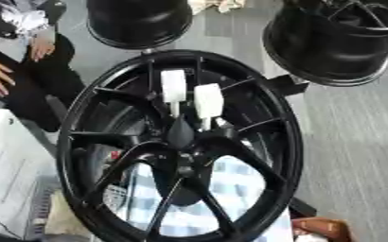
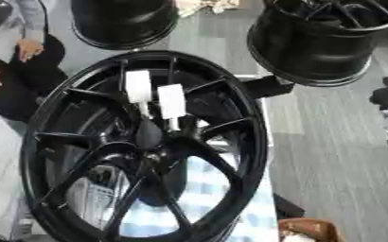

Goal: Pull the pin out of the wheel hub.

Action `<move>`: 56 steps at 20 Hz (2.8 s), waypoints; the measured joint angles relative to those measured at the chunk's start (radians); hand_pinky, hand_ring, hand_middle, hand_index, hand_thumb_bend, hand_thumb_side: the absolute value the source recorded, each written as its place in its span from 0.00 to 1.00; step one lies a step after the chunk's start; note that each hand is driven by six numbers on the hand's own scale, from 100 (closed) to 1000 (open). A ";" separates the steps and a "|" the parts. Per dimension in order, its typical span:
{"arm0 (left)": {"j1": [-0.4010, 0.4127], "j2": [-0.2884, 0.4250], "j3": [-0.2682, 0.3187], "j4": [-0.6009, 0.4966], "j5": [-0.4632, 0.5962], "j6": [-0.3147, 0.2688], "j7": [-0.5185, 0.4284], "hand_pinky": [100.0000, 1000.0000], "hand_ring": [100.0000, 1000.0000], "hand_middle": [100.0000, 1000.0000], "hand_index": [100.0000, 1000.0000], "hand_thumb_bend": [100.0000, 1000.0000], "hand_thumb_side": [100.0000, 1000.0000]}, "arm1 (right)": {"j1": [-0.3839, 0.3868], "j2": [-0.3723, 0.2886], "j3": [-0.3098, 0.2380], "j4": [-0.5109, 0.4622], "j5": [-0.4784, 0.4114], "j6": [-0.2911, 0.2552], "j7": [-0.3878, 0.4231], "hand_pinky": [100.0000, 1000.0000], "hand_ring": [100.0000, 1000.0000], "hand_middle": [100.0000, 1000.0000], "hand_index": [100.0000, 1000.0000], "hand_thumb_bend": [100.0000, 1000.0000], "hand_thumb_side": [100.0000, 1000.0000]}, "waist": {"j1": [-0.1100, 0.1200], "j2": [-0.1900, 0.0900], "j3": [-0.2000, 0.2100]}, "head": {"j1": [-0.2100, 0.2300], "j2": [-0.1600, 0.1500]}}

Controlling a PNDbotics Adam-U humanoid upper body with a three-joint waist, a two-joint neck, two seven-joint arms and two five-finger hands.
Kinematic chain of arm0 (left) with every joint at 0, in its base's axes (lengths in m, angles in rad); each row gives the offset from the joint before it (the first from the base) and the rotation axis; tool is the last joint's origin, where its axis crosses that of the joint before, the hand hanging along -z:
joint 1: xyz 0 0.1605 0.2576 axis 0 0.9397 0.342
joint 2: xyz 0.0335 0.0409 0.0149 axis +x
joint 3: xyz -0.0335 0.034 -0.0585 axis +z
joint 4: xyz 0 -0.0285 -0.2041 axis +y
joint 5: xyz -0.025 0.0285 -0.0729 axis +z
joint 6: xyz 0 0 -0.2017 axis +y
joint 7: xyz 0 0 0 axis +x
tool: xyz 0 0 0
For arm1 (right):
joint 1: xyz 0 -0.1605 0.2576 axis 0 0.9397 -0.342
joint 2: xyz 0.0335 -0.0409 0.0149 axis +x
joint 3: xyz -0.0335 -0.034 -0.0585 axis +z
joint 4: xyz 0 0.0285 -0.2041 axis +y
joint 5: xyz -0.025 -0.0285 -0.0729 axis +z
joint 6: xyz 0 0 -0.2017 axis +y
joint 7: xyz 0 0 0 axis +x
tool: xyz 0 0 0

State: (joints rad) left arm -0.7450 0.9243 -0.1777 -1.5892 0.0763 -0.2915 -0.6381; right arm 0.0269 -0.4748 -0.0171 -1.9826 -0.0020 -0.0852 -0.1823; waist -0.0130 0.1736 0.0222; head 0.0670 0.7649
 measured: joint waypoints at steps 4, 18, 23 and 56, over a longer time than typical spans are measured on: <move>0.005 0.000 0.005 0.000 0.003 0.001 0.004 0.83 0.71 0.62 0.83 0.00 0.41 | 0.000 -0.003 -0.001 0.000 0.000 -0.002 -0.002 0.87 0.68 0.60 0.76 0.00 0.56 | 0.000 0.000 0.000 | 0.000 0.000; 0.015 0.000 0.025 0.000 0.021 0.003 0.015 0.83 0.71 0.62 0.83 0.00 0.43 | -0.001 -0.006 -0.001 0.000 0.005 -0.006 -0.006 0.87 0.68 0.60 0.76 0.00 0.56 | 0.000 0.001 0.000 | 0.000 0.000; 0.036 -0.002 0.044 -0.007 0.040 0.005 0.042 0.84 0.71 0.60 0.82 0.00 0.44 | -0.017 -0.025 -0.004 0.000 0.027 -0.014 -0.007 0.87 0.69 0.61 0.77 0.00 0.51 | -0.001 0.005 0.003 | 0.000 0.000; 0.472 -0.462 0.255 -0.388 0.170 0.264 0.665 0.86 0.70 0.60 0.84 0.00 0.67 | -0.445 -0.666 0.162 -0.006 0.342 -0.047 0.615 0.90 0.85 0.76 0.81 0.00 0.38 | -0.063 0.037 0.061 | -0.064 -0.002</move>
State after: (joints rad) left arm -0.2734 0.4624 0.0776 -1.9775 0.2464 -0.0275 0.0265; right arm -0.4178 -1.1405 0.1452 -1.9887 0.3403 -0.1325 0.4322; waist -0.0757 0.2106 0.0828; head 0.0031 0.7634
